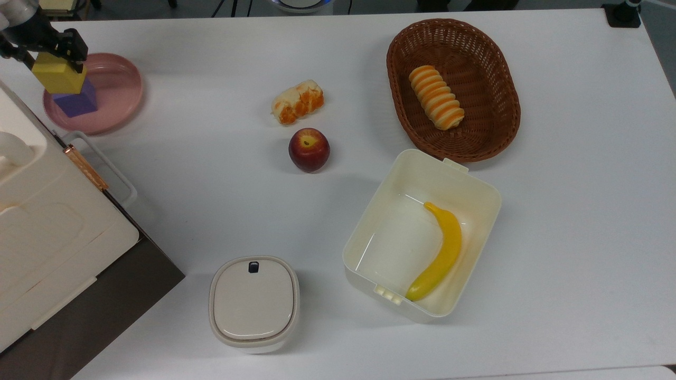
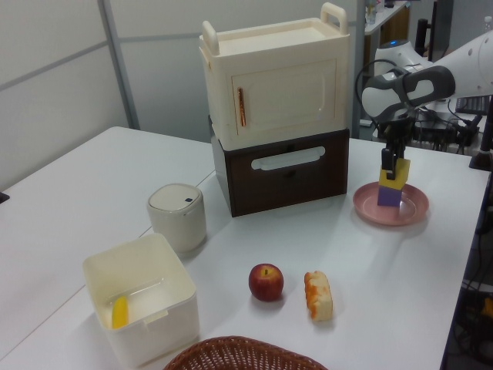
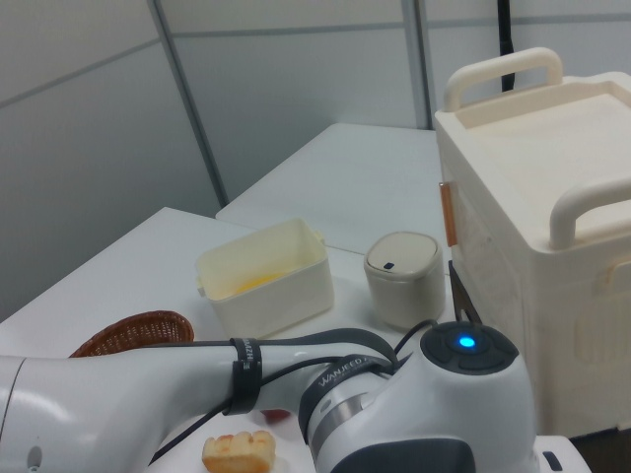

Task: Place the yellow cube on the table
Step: 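Lower the gripper onto the yellow cube atop the purple cube and grasp it, then lift the yellow cube off the purple cube and carry it beside the apple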

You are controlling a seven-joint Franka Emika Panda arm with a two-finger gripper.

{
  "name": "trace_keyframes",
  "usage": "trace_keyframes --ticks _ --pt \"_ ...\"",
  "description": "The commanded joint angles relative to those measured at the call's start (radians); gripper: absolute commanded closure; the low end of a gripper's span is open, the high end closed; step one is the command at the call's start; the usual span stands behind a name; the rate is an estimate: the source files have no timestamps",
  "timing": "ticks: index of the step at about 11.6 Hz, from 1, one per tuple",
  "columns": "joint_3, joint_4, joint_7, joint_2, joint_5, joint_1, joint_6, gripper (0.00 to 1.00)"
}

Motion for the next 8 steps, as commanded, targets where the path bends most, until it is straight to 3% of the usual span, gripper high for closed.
trace_keyframes --ticks 1,5,8 --pt "-0.005 -0.031 -0.018 -0.025 -0.017 0.0 0.026 0.65" --pt "0.024 -0.023 0.019 -0.08 -0.005 0.014 -0.02 0.65" --pt "0.179 -0.023 0.205 -0.079 -0.005 0.025 -0.026 0.64"
